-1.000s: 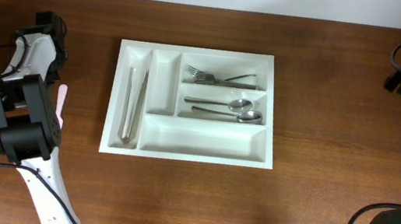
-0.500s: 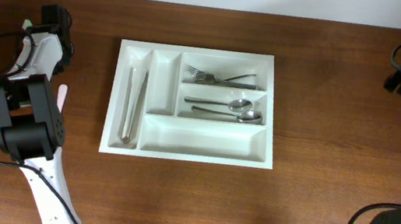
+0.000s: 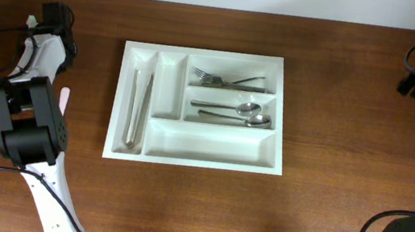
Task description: Pack container
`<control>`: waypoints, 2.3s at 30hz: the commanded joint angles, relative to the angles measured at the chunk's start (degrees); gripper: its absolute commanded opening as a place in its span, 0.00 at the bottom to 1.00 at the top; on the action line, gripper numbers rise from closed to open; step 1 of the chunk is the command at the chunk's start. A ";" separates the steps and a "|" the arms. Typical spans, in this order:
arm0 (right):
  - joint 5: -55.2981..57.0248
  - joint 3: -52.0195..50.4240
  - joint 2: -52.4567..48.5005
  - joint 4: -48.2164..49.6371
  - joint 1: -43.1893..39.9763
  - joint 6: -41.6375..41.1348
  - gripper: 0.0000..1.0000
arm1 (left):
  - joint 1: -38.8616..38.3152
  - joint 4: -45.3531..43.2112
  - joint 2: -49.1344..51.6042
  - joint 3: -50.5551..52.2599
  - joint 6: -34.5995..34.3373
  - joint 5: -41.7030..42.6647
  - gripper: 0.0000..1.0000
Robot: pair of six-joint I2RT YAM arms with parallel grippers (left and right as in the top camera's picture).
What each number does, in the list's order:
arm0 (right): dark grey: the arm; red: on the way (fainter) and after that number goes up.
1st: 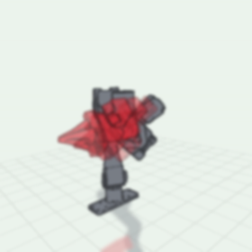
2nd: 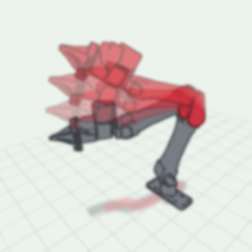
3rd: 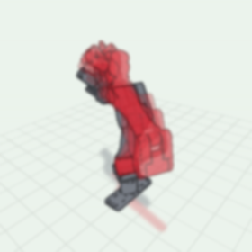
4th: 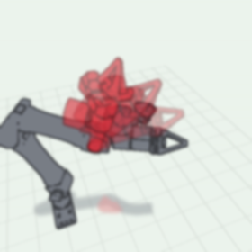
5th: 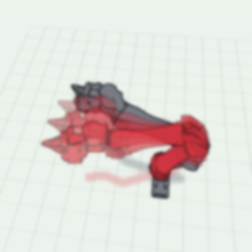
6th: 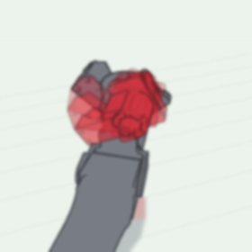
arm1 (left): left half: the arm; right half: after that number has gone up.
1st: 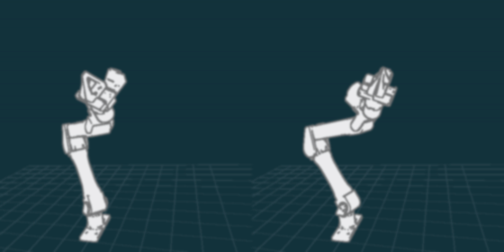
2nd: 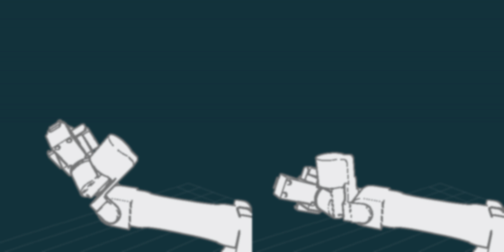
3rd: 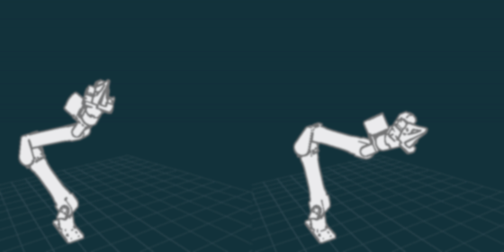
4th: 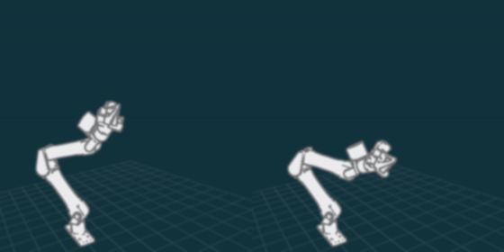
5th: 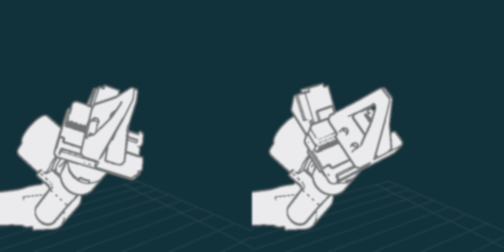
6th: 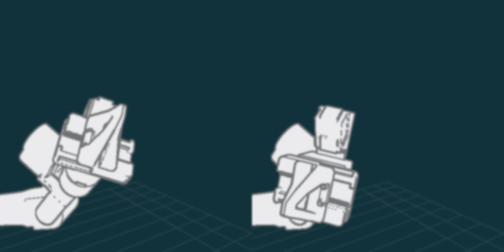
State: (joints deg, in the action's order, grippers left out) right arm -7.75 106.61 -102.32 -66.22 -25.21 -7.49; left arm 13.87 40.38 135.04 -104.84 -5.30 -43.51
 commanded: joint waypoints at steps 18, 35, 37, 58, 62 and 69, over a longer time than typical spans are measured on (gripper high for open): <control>0.52 0.20 0.37 -0.02 0.07 0.20 0.99 | -0.20 0.81 4.87 0.02 1.09 -0.46 0.44; 0.52 0.20 0.37 -0.02 0.07 0.20 0.99 | 2.49 0.70 4.90 0.02 1.07 -1.49 0.44; 0.52 0.20 0.37 -0.02 0.07 0.20 0.99 | 2.56 0.48 4.90 0.02 1.09 -1.40 0.44; 0.52 0.20 0.37 -0.02 0.07 0.20 0.99 | 2.43 1.64 8.37 0.02 1.07 0.17 0.20; 0.52 0.20 0.37 -0.02 0.07 0.20 0.99 | 2.43 1.62 8.37 0.02 1.07 0.17 0.08; 0.52 0.20 0.37 -0.02 0.07 0.20 0.99 | 2.43 1.84 8.37 0.02 1.09 0.13 0.02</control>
State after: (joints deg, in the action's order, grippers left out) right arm -7.75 106.61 -102.32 -66.22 -25.19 -7.53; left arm 15.88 41.52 140.49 -105.32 -4.05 -46.35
